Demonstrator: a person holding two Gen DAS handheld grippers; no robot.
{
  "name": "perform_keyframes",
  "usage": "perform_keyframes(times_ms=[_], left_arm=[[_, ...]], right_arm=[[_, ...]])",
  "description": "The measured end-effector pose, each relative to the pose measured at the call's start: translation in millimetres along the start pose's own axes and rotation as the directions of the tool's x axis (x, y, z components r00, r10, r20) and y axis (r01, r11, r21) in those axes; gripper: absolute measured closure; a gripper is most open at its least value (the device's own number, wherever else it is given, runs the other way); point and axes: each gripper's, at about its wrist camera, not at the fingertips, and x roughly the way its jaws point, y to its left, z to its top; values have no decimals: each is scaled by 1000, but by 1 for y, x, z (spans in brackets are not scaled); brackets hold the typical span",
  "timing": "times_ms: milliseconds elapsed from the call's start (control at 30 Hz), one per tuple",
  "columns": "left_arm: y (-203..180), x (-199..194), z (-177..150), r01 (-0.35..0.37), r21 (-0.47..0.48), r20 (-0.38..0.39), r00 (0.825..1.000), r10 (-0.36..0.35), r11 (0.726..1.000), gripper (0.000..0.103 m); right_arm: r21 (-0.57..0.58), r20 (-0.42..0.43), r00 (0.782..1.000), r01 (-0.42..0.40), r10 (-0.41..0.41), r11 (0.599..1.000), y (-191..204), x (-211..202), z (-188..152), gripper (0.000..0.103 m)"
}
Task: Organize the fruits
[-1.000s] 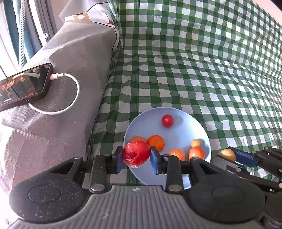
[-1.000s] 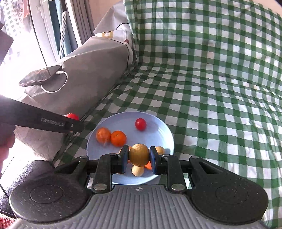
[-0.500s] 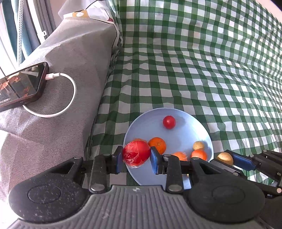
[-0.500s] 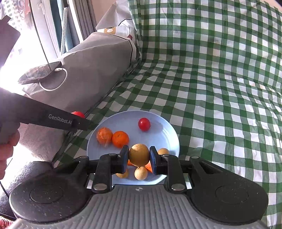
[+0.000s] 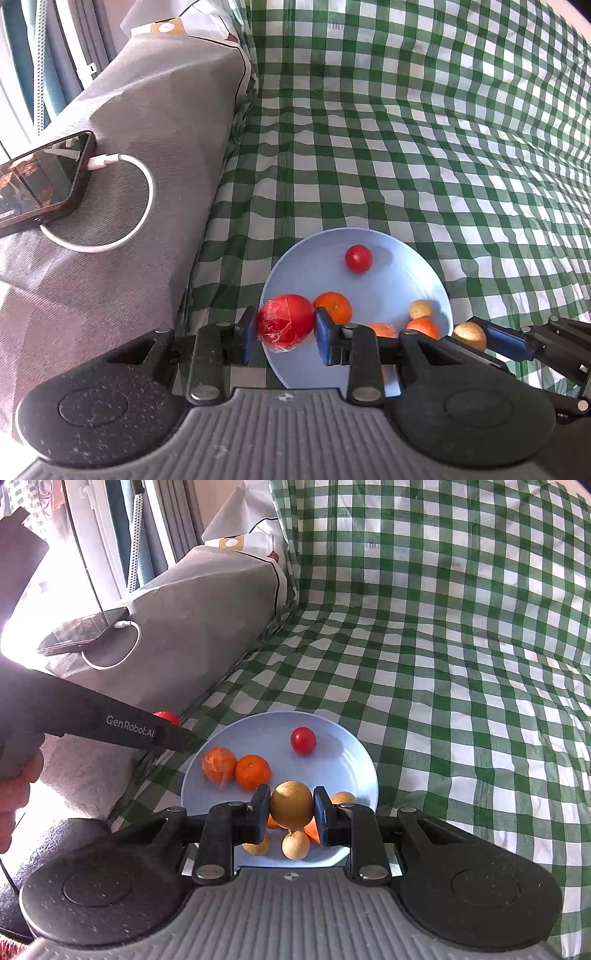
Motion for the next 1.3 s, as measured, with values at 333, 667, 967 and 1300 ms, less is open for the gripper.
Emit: perform_keyframes(times_ms=[333,667,967,1300], left_arm=[[-2,36,8,0,24,-46,999,1,1000,67],[-7,56,12,-26,59,-59,998,29,998,63],[-3,13,2,-65,60,-6,998,66,996,0],[5,-52,-47,-78,-2,-27,997,78,997,0]], right_arm=[[-28,-34,999,-4,3,1000,-1,33,6,77],[-66,-55,998,-18,14,998,-11,61,9,77],[-100,-78,997,-20,12,995,-9,37,9,7],[9,-47,990,131,-130,991,2,-36,-21,1]])
